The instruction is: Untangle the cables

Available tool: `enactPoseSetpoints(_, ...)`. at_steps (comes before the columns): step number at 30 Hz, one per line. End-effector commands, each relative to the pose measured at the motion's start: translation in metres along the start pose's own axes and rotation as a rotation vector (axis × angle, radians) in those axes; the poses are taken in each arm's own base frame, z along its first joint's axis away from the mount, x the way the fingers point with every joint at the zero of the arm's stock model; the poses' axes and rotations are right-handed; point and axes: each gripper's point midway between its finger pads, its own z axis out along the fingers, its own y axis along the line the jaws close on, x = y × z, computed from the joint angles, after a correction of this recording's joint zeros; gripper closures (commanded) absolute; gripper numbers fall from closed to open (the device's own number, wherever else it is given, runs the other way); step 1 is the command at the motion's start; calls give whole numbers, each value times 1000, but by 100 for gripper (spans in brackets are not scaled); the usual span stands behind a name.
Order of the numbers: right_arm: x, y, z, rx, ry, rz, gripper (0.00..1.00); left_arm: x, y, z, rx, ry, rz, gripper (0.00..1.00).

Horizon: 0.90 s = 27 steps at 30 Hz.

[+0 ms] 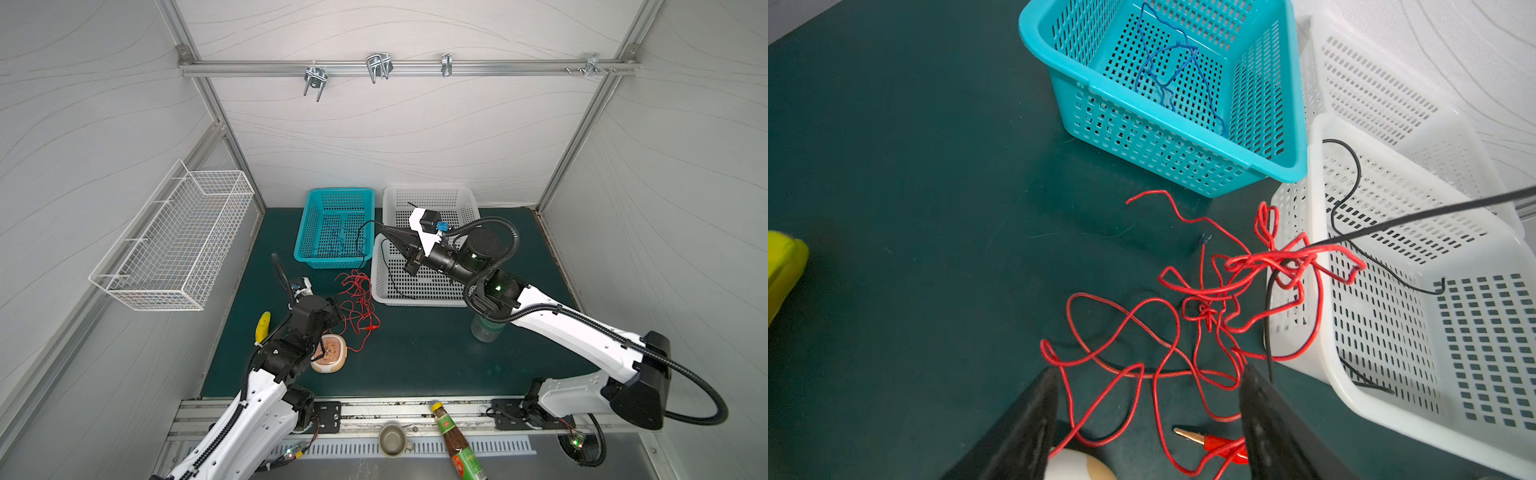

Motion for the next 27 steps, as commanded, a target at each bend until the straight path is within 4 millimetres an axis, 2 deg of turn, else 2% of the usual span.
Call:
enactPoseSetpoints(1, -41, -20, -18, 121, -96, -121, 100, -10, 1, -2, -6, -42, -27, 30)
enactPoseSetpoints(5, -55, -27, -28, 166, -107, -185, 100, -10, 0, -2, -5, -44, -30, 30)
enactPoseSetpoints(9, -59, -36, -34, 223, -94, -226, 100, -11, -1, -2, -1, -46, -32, 30)
enactPoseSetpoints(15, -64, -71, -53, 423, -90, -204, 100, -11, -2, -2, 2, -42, -29, 30)
enactPoseSetpoints(18, -60, -79, -59, 420, -87, -149, 100, -14, -6, -3, 16, -50, -28, 30)
enactPoseSetpoints(22, -52, -69, -55, 343, -73, -130, 100, -31, -27, -9, 104, -89, 11, 29)
enactPoseSetpoints(27, -50, -66, -53, 319, -56, -95, 100, -57, -65, -14, 240, -151, 86, 20)
